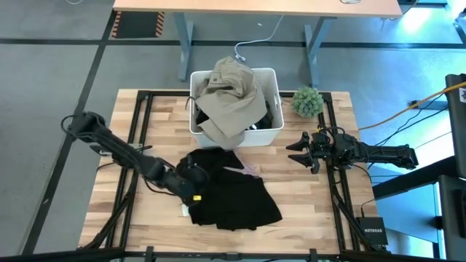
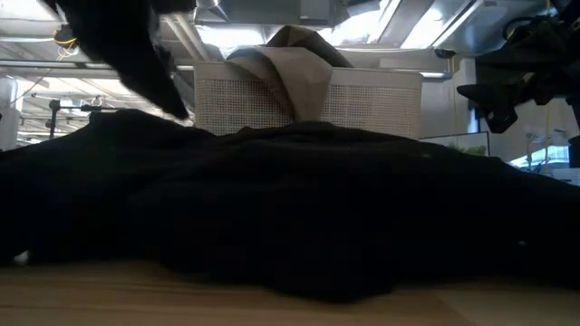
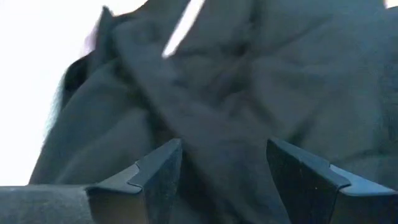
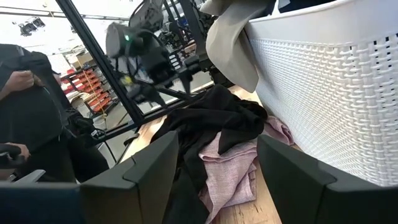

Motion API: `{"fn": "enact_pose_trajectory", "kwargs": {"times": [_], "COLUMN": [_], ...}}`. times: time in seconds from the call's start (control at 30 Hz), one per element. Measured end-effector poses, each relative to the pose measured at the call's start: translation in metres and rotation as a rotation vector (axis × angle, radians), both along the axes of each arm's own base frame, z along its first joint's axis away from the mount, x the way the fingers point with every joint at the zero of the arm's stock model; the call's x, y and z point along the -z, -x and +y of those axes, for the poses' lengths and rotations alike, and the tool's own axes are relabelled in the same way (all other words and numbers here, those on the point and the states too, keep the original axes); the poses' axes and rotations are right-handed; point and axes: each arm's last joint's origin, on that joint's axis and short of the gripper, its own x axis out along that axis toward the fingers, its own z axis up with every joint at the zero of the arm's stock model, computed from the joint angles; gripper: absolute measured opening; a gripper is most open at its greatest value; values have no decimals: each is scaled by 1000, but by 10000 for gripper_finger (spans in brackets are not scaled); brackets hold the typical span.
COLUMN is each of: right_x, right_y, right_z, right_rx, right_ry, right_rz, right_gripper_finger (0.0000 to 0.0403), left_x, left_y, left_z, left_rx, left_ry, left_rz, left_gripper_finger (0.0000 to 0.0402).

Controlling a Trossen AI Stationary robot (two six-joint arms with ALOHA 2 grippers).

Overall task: Sort clothes
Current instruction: Put the black sweater into the white bin

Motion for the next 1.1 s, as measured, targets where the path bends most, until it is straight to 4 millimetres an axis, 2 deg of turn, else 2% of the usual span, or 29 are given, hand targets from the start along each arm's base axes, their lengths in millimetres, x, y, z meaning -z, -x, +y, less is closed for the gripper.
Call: {"fn": "enact_pose_trajectory", "kwargs": {"times": [0.27,0.57,0.7,0.9,1.1], "right_x": [0,0,0,0,0], "right_y": [0,0,0,0,0], "right_z": [0,0,0,0,0], "right_rx": [0,0,-1,-1,0], "right_ry": [0,0,0,0,0], "right_rz": [0,0,0,0,0], "right_gripper_finger": [237,237,237,237,237], "left_x": [31,55,59,57,35], "left_y": [-13,-28,-31,-31,-33], "left_z": [7,13,16,17,24], "left_rx": [-160,-143,-141,-141,-143], "left_ry": [-19,-48,-10,-1,23], "left_rz": [68,131,152,140,70], "left_gripper_finger": [230,221,186,105,49]}}
